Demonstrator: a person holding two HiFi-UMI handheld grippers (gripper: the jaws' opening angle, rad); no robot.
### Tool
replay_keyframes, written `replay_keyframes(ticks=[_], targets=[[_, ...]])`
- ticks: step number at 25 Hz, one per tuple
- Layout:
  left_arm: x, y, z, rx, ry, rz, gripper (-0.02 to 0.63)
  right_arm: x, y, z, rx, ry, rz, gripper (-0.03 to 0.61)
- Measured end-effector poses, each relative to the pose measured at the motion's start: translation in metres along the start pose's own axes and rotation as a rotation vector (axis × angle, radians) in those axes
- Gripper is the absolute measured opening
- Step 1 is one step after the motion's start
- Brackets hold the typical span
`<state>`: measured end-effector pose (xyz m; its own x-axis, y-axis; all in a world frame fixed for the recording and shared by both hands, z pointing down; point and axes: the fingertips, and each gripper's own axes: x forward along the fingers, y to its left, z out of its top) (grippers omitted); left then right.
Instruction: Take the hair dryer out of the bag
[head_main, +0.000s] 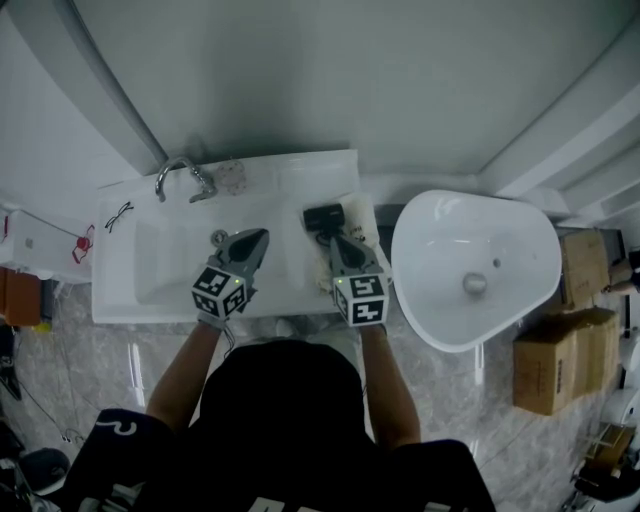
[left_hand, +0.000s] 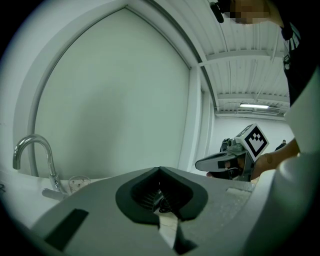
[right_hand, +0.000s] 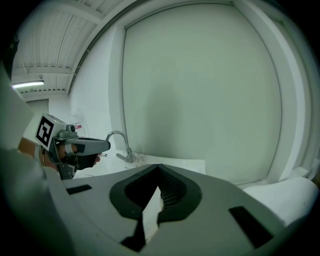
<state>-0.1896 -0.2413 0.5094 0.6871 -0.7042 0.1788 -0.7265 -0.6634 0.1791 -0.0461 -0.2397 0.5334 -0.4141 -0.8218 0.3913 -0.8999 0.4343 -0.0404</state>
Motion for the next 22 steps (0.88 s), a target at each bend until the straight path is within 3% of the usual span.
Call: replay_keyframes(ticks=[22], targets=[[-0.0009,0.0062,-0.0042,-0.010,0.004,0.011,-0.002,0.0068,0.0002,-0.0030,0.055,0.006,0.015,-0.005]])
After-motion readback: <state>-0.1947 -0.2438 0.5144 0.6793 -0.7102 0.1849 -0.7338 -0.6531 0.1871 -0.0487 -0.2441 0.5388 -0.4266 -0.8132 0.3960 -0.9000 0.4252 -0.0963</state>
